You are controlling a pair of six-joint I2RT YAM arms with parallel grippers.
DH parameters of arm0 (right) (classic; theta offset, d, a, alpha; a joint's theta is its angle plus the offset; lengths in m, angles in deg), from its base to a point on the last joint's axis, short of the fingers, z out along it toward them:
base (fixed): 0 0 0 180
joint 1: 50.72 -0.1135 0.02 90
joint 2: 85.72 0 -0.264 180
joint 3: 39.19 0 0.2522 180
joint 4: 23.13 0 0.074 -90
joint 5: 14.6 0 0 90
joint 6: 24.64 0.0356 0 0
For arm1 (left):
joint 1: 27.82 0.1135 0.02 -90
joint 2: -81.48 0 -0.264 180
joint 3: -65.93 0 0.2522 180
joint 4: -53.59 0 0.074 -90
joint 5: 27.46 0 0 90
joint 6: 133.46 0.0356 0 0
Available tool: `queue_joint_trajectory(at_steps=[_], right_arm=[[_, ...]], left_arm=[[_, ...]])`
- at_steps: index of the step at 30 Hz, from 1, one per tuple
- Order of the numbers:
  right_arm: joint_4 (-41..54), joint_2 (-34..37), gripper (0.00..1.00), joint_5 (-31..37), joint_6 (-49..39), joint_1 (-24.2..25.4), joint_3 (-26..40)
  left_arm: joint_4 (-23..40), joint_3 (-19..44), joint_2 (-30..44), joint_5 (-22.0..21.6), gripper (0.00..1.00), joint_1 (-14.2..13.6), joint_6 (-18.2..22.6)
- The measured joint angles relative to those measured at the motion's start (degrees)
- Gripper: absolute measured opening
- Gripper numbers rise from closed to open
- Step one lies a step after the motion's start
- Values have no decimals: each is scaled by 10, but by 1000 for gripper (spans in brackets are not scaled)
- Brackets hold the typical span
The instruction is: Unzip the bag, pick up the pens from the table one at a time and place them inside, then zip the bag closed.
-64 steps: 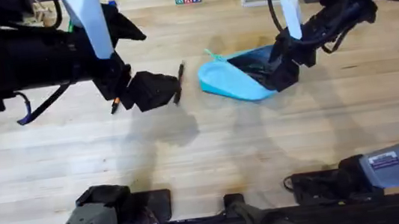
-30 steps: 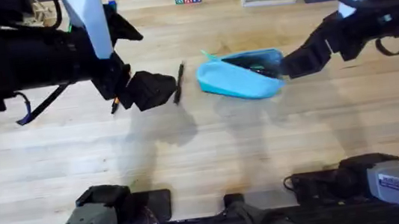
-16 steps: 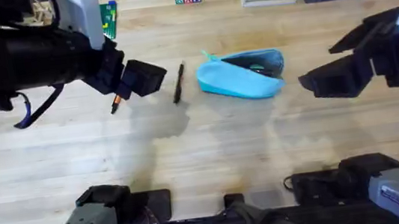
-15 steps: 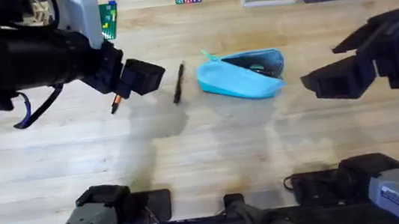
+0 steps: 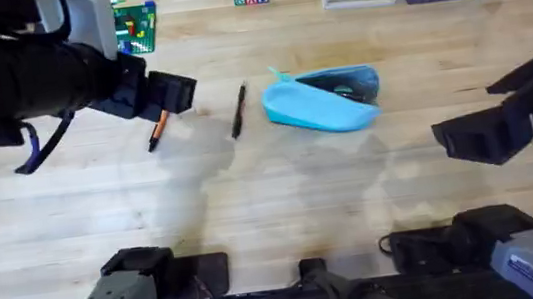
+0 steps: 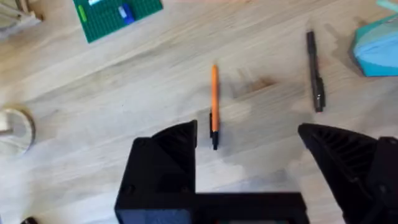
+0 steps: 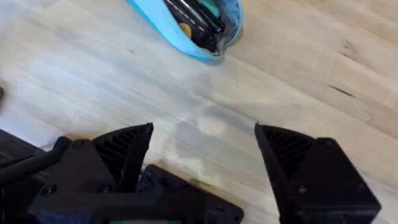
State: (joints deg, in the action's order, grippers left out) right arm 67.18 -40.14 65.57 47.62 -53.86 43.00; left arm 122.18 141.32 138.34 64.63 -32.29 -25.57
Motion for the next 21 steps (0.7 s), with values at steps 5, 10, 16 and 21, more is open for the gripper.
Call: queue_joint_trajectory(at_steps=[5,10,16,21], right_arm=[[7,0,998,2,0,0,0],[17,0,998,3,2,0,0],[17,0,998,5,2,0,0],[17,0,998,5,2,0,0]], left_arm=[[-2,0,33,-11,992,26,-4],[-2,0,82,-17,992,52,-2],[-18,0,139,-19,991,69,13],[-35,0,187,-19,991,70,28]])
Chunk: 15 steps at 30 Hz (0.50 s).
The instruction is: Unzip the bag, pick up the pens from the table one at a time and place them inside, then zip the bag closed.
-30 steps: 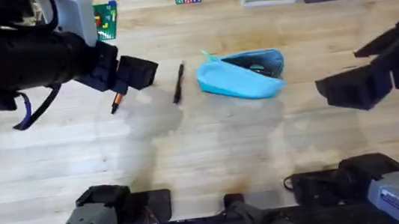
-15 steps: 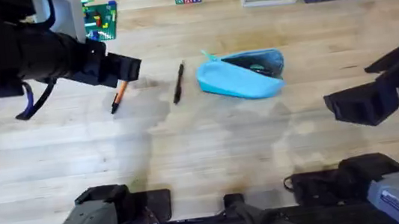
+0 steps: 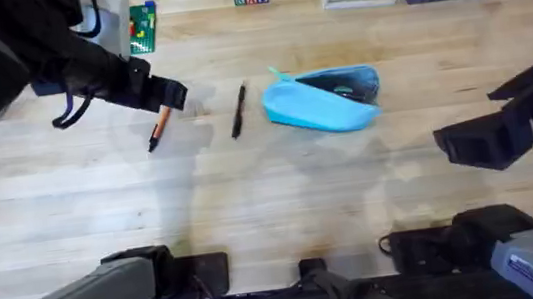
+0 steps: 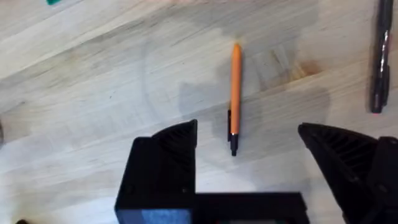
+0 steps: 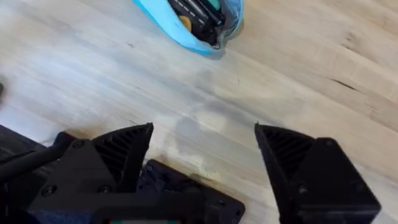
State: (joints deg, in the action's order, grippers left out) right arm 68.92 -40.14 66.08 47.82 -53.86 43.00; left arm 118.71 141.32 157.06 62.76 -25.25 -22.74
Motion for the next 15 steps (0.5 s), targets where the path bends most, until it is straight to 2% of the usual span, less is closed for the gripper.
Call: queue_joint_trajectory(at_steps=[7,15], right_arm=[[0,0,998,1,0,0,0],[0,0,998,1,0,0,0]], left_arm=[[-24,0,64,5,992,0,25],[-32,0,126,6,992,0,31]])
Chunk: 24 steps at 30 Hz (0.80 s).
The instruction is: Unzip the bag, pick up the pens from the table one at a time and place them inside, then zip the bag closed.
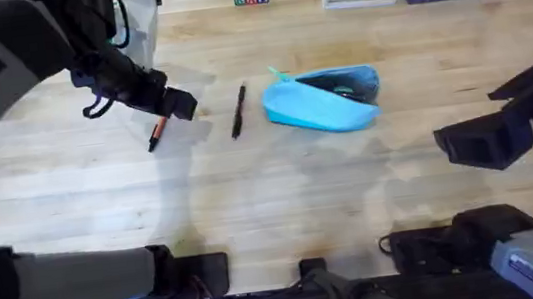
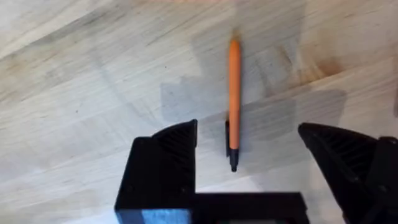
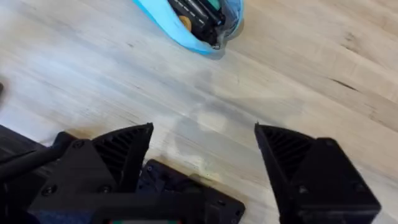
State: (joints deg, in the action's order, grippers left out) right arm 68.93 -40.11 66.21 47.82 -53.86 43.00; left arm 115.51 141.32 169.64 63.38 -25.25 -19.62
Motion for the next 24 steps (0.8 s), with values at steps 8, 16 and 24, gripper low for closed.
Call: queue_joint_trajectory(at_steps=[8,16,24], right_arm=[[0,0,998,0,0,0,0],[0,0,998,0,0,0,0],[1,0,998,0,0,0,0]], left_arm=[[-14,0,63,0,992,0,0],[-21,2,94,6,993,1,2],[-19,7,101,11,992,3,4]])
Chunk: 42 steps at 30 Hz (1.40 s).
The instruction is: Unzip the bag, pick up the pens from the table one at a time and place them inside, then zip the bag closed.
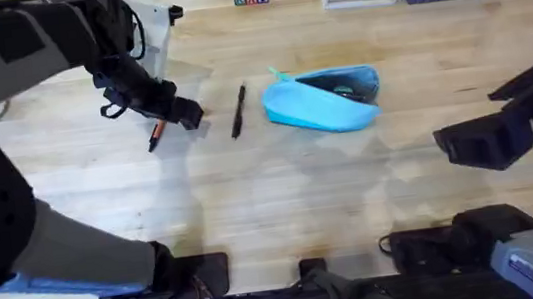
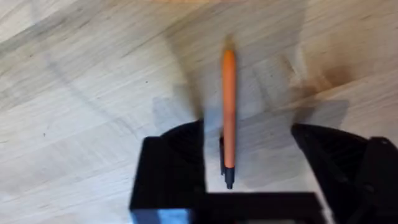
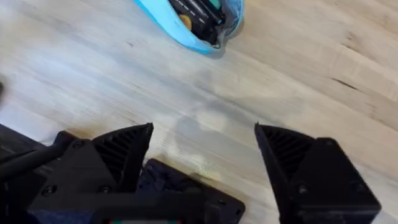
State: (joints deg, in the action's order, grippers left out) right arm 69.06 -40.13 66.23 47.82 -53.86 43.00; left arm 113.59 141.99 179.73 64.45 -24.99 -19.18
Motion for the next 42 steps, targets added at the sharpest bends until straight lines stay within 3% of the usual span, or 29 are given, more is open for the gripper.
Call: queue_joint_trajectory(at_steps=[2,5,6,10,11,12,28,42], right_arm=[[0,0,998,0,0,0,0],[0,0,998,0,0,0,0],[0,0,998,0,0,0,0],[0,0,998,0,0,0,0],[0,0,998,0,0,0,0],[0,0,998,0,0,0,0],[0,0,997,0,0,0,0],[0,0,998,0,0,0,0]], left_arm=[[2,1,1,3,935,0,0],[1,1,3,10,770,-1,1],[-1,2,3,11,690,-1,0],[-7,3,4,7,173,-1,1],[-9,3,4,3,76,-1,3],[-9,3,4,3,53,-1,3],[14,22,14,1,43,0,-7],[137,224,29,59,43,0,-11]])
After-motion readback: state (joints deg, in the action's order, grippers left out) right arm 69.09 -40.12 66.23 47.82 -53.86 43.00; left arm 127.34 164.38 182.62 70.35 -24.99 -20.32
